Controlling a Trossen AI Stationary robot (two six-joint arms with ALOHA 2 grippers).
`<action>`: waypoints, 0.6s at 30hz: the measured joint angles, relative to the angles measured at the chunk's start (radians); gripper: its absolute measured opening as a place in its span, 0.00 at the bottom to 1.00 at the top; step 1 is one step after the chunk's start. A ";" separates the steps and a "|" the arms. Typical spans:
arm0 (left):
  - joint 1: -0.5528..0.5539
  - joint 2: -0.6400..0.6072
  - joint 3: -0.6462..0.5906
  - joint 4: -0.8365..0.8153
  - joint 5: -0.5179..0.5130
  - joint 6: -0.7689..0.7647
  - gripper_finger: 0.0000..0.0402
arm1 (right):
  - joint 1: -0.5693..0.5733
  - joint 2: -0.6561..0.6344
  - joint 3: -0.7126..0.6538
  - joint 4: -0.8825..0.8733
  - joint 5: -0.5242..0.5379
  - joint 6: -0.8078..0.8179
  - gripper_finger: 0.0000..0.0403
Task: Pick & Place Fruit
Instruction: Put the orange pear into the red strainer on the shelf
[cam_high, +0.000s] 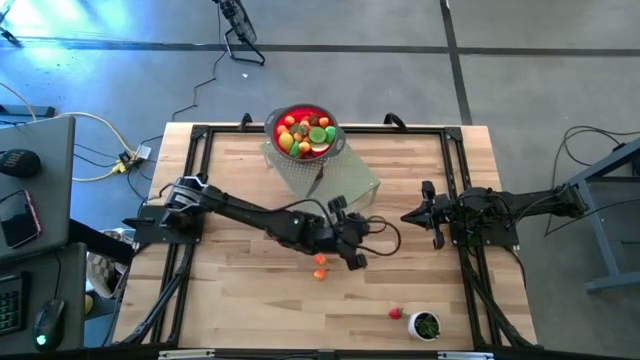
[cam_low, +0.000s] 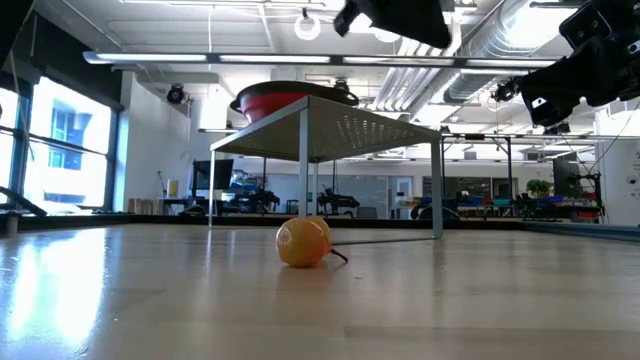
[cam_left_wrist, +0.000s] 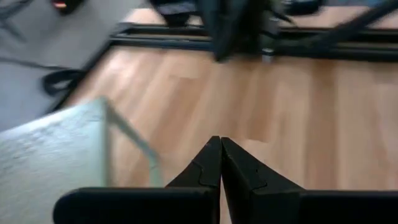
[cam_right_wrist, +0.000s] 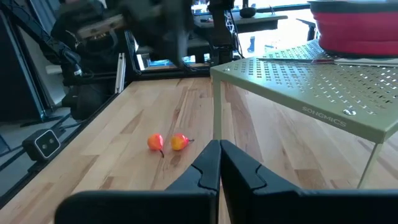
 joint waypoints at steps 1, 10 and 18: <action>0.000 0.000 -0.016 0.028 0.032 0.012 0.01 | 0.000 0.000 0.000 0.000 0.002 0.000 0.01; -0.002 0.000 -0.102 0.265 0.202 0.020 0.01 | 0.000 0.000 0.000 0.000 0.009 0.077 0.01; -0.008 0.039 -0.103 0.581 0.235 0.143 0.01 | 0.000 0.000 0.000 0.000 0.009 0.069 0.01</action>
